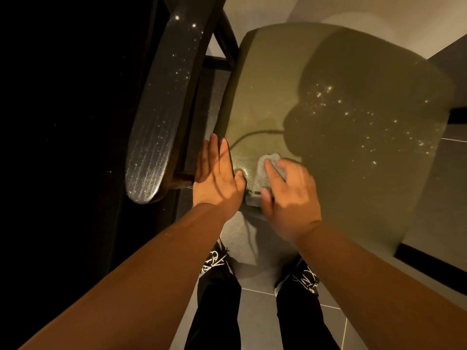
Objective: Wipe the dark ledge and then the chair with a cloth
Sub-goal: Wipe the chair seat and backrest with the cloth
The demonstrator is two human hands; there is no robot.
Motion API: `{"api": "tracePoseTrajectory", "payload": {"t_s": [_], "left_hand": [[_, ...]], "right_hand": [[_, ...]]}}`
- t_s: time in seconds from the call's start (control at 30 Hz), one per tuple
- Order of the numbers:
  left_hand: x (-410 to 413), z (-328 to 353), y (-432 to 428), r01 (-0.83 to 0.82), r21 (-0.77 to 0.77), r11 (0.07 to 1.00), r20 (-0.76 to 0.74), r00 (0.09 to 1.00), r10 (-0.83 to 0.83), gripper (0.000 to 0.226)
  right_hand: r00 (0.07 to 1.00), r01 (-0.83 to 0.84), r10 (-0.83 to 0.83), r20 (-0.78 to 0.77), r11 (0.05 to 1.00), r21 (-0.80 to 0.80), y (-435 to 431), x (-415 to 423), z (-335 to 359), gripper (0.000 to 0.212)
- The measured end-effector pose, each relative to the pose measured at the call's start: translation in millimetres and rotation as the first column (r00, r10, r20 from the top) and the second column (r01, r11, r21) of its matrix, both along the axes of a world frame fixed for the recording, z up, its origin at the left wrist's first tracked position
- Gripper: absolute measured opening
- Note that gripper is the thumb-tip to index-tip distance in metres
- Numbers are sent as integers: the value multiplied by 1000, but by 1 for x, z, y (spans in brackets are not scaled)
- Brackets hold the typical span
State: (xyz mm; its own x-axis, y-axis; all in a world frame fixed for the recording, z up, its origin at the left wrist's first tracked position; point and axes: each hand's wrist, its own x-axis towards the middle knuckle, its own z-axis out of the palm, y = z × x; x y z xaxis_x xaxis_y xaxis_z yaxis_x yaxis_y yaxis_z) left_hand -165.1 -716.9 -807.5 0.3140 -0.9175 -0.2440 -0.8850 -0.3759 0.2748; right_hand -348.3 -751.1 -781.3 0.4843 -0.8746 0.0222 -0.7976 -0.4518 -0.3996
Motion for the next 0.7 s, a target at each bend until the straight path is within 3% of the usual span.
{"api": "tracePoseTrajectory", "payload": {"t_s": [0.13, 0.27, 0.47, 0.6, 0.7], "left_hand": [[0, 1, -1, 1, -1, 1000, -6, 1000, -1, 82], [0, 0, -1, -6, 7, 1000, 16, 1000, 6, 82], [1, 6, -1, -50, -31, 998, -80, 996, 47, 78], [5, 12, -19, -59, -133, 989, -109, 993, 44, 71], [6, 8, -39, -13, -134, 991, -53, 999, 6, 72]], "right_hand": [[991, -131, 128, -43, 987, -87, -33, -6, -6, 50], [985, -113, 81, -150, 970, -216, -77, -2, -5, 43], [988, -111, 116, -102, 993, 48, -37, -2, -3, 55], [966, -248, 243, -93, 968, -46, -66, 4, -2, 33], [977, -210, 201, -77, 968, -139, -103, 21, -6, 18]]}}
